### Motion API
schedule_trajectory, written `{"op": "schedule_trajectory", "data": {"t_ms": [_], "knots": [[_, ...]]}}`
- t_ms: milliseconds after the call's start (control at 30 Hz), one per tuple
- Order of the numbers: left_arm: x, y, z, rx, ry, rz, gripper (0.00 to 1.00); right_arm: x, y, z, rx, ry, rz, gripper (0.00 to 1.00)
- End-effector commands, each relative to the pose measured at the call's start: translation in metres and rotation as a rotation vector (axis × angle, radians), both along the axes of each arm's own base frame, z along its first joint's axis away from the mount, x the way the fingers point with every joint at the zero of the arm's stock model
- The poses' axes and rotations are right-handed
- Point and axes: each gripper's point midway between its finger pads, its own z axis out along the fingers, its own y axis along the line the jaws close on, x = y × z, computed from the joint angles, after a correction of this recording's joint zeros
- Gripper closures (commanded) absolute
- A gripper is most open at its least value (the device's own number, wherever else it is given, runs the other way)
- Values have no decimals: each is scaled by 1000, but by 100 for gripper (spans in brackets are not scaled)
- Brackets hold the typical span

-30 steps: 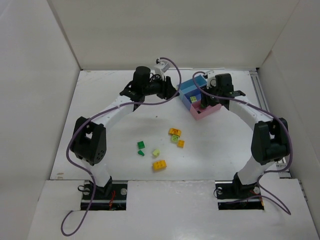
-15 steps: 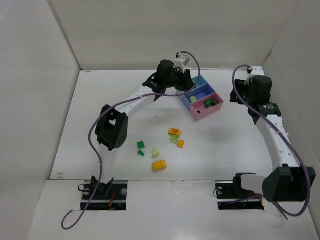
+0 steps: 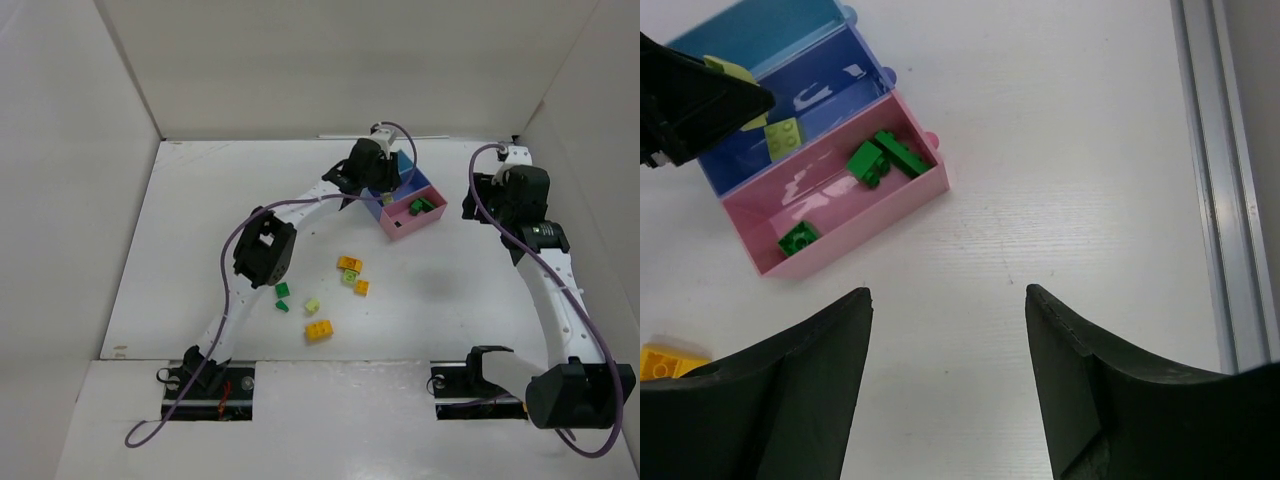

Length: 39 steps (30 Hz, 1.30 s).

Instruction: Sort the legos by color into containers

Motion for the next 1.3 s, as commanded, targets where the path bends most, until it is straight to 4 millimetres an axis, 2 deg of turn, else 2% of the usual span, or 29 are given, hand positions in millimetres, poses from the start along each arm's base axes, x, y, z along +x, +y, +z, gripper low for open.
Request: {"op": "schedule_trajectory", "data": {"t_ms": [0,100,167,267,400,500,533,633,667,733,767,800,833,867,900,933,967,1000,1033,1100,1133,1167,1200,1267], "knots": [[16,-1,53,-56,-98,87,95,-1,2,6,-11,-15,14,32],[13,-4,42,-49,-95,86,91,-2,1,2,-19,-5,18,32],[14,-3,42,-47,-97,95,79,-2,1,2,-19,-5,18,32],[11,-3,44,-42,-102,79,50,-2,3,2,-14,-6,27,32],[6,-1,43,-31,-98,67,32,-1,5,4,-9,-15,37,32],[3,0,52,-34,-112,51,25,0,5,1,-8,-6,37,32],[0,0,69,-55,-129,39,24,0,7,1,-11,-6,52,32],[-12,5,83,-56,-120,20,18,0,14,1,-5,-7,101,31],[-21,10,101,-71,-132,10,14,-1,16,5,-8,-20,116,31],[-32,19,118,-79,-141,10,6,-1,23,11,-1,-43,160,30],[-40,36,155,-111,-181,23,0,-2,29,11,-12,-44,185,30],[-47,51,138,-88,-133,41,0,-3,35,14,-30,-54,215,28],[-57,61,142,-97,-118,58,0,-2,41,15,-47,-64,229,26],[-68,84,183,-150,-165,89,0,-5,62,15,-60,-66,291,26],[-76,106,155,-119,-109,129,0,-7,72,15,-67,-66,315,25],[-86,118,157,-127,-99,161,0,-7,84,11,-93,-58,359,25],[-89,141,156,-130,-77,245,0,-11,96,11,-103,-61,404,25],[-106,162,178,-157,-98,296,0,-15,122,8,-110,-61,485,25],[-121,183,139,-79,-15,358,0,-18,138,1,-127,-47,554,25],[-137,218,118,-54,75,520,0,-24,164,-5,-134,-40,637,25],[-155,236,102,-29,123,569,0,-30,184,-9,-140,-38,688,25],[-171,254,78,44,193,619,0,-32,191,-22,-159,-5,691,25],[-183,261,65,66,234,633,0,-30,189,-25,-165,6,665,25],[-215,283,27,115,350,699,0,-33,191,-39,-164,42,673,25]]}}
